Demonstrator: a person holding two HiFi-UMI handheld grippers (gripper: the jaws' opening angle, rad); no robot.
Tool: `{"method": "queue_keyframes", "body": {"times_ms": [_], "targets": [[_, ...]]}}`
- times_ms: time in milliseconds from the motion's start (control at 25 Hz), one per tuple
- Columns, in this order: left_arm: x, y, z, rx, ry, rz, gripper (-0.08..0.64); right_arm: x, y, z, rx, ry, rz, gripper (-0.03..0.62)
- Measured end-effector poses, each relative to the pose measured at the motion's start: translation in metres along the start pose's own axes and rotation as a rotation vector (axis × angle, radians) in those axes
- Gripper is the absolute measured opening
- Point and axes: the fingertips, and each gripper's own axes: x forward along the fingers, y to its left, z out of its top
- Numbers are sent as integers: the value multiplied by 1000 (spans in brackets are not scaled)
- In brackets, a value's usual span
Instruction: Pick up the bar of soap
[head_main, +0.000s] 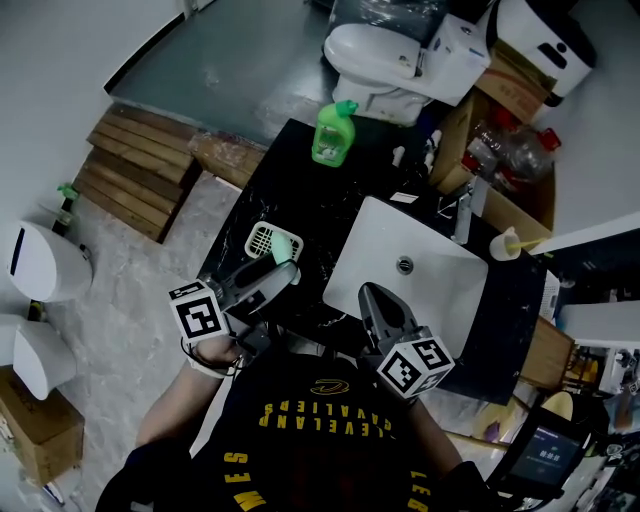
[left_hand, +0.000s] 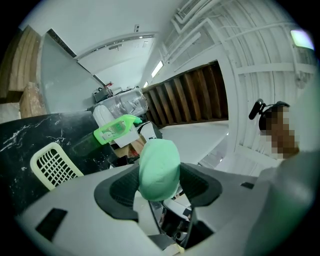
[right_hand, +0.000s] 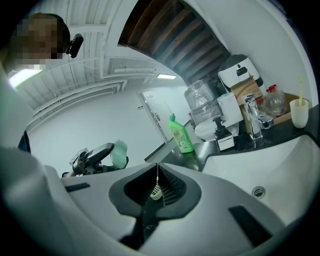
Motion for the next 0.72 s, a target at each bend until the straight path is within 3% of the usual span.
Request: {"method": "queue_keyframes", "body": {"times_ms": [720], "targets": [[2,1,-3,22,31,-5,267,3,3,0,-4,8,4,20]]}}
